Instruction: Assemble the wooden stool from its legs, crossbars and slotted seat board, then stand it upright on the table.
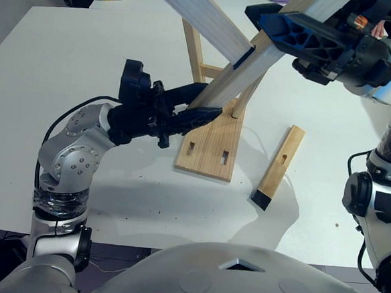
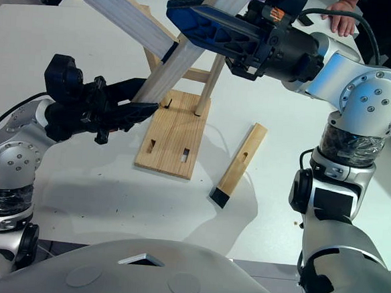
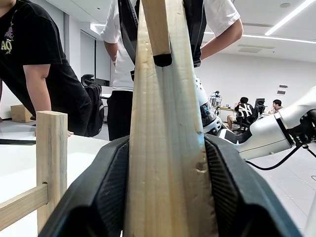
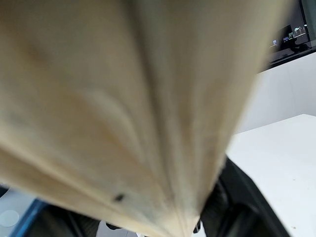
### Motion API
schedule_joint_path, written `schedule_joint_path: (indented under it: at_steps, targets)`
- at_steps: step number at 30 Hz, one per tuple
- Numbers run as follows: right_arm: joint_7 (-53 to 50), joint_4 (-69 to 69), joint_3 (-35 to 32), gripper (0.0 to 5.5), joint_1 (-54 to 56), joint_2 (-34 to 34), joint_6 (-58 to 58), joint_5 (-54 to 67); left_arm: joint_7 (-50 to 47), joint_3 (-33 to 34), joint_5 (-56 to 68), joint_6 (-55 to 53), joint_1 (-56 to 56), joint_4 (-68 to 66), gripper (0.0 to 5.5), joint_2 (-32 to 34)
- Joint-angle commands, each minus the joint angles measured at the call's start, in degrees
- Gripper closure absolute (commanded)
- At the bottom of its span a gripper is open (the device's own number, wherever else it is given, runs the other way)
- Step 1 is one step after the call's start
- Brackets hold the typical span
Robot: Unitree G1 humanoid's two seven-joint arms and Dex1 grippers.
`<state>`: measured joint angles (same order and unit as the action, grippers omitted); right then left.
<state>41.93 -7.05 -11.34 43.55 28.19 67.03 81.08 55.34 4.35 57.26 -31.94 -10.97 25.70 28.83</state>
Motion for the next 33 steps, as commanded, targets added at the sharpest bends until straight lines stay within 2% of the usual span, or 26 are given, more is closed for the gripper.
schedule_joint_path:
  at_steps: [1,11,12,19,21,27,33]
  targets:
    - [0.2,-0.2,-1.4,3.21,-0.2,0.5,0.0,2.4,-1.1,1.1,-2.0,0.7,-0.3,-2.0,3.45,0.4]
    - [-3.0,-0.4,-2.5,3.25,-1.0,0.2,-1.6,2.0,-3.9,1.6,-2.2,-1.8,-1.8,-3.9,3.45,0.9]
    - [-3.4,-0.3,-2.6,3.26,-1.0,0.1,-1.8,2.0,-3.9,1.5,-2.0,-2.2,-2.0,-4.2,3.09,1.0]
    - [-5.2,0.1,-3.4,3.3,-0.6,-0.3,-3.3,1.2,-3.0,1.5,-3.1,-2.3,-1.4,-4.2,2.16,1.8]
    - [-5.7,-0.3,-3.4,3.33,-0.8,-0.5,-3.9,0.8,-2.7,2.2,-4.0,-1.7,-1.0,-4.4,2.07,2.5]
    - [-7.0,-3.4,-2.9,3.34,-3.1,0.5,-7.6,-4.7,-5.0,9.4,-7.6,0.9,8.9,-0.6,2.07,5.3]
    - [-6.4,-5.1,-3.4,3.44,-7.5,3.2,-8.4,-7.5,-11.6,15.2,-8.2,2.8,21.5,6.1,2.07,2.5]
